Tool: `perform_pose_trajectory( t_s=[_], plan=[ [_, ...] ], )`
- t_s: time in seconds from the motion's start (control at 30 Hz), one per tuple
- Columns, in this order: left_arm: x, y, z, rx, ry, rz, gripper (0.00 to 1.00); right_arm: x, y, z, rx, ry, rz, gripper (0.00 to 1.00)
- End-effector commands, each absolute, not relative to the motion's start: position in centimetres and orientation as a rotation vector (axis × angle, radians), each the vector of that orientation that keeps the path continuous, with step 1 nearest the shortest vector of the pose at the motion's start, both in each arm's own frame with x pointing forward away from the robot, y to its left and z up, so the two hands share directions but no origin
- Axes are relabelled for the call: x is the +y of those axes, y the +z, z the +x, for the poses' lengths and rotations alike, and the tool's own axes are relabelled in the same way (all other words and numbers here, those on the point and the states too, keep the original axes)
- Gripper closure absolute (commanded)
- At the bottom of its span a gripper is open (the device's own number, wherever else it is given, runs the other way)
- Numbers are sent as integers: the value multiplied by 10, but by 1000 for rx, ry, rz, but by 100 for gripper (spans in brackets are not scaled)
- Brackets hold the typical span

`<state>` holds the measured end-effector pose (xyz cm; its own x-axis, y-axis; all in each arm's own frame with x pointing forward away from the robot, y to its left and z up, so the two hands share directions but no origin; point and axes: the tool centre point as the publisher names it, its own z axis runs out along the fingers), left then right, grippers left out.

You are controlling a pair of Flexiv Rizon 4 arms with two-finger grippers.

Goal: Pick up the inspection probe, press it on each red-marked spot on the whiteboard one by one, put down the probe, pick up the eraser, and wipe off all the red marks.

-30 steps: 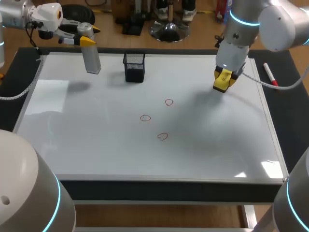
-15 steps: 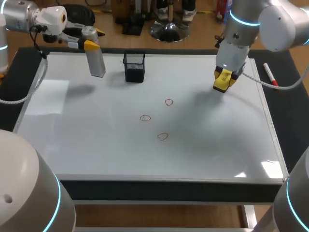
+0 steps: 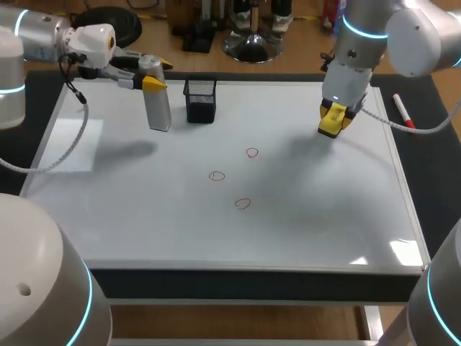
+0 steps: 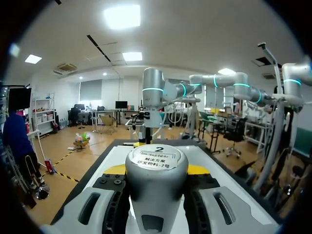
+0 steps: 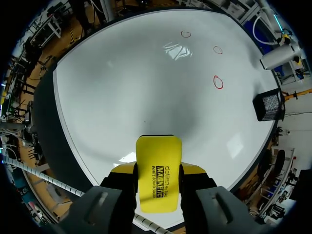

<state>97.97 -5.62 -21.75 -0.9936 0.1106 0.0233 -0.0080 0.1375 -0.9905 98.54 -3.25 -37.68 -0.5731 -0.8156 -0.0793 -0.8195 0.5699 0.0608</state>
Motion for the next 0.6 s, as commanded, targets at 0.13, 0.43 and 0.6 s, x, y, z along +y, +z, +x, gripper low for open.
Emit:
perform_pose_trajectory(
  t_s=[0.13,0.43,0.6],
  plan=[
    [-70,-215,961,-2433,2116,142,100,-33,-376,986,2746,137,-1434,100],
    [-91,-223,952,-2413,2142,116,100,-33,-376,986,2746,137,-1434,100],
    [-103,-227,945,-2386,2173,126,100,-33,-376,986,2746,137,-1434,100]
  ],
)
